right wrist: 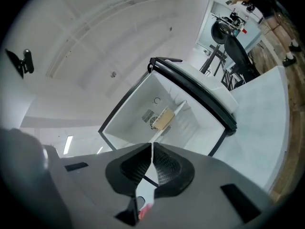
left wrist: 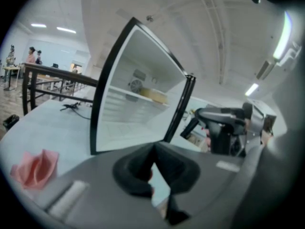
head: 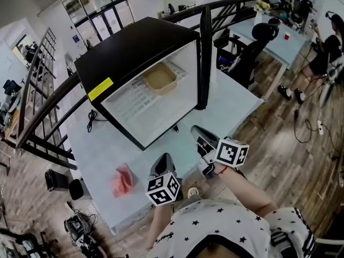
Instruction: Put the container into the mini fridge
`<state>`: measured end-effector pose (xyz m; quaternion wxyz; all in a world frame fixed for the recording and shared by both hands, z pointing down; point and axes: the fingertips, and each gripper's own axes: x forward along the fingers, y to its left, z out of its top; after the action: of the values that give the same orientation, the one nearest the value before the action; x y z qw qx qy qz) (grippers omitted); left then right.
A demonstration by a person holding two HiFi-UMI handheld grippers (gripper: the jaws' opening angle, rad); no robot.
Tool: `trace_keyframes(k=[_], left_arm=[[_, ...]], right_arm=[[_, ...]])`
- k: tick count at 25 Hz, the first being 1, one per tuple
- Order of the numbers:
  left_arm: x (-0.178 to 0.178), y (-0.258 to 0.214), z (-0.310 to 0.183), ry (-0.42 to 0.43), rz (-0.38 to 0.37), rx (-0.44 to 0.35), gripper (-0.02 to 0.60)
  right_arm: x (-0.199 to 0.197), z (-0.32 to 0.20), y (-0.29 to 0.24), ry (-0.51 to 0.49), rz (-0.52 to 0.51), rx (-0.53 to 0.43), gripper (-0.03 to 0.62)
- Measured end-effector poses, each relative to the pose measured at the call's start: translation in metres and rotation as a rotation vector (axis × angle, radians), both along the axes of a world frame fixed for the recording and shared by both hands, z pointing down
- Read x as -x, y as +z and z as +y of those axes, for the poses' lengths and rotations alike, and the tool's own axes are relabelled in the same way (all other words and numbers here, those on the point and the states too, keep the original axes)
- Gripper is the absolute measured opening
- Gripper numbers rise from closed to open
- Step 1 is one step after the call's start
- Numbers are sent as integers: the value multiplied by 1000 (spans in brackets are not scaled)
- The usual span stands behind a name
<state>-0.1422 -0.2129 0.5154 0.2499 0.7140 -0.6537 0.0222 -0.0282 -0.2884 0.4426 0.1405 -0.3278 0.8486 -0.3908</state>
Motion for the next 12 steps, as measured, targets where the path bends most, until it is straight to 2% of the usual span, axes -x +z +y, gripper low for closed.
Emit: trace_keyframes(k=[12], left_arm=[[-46,-5,56,-35,-7,-3,6]], right_arm=[[-47,70,12,-50,243,-143,26]])
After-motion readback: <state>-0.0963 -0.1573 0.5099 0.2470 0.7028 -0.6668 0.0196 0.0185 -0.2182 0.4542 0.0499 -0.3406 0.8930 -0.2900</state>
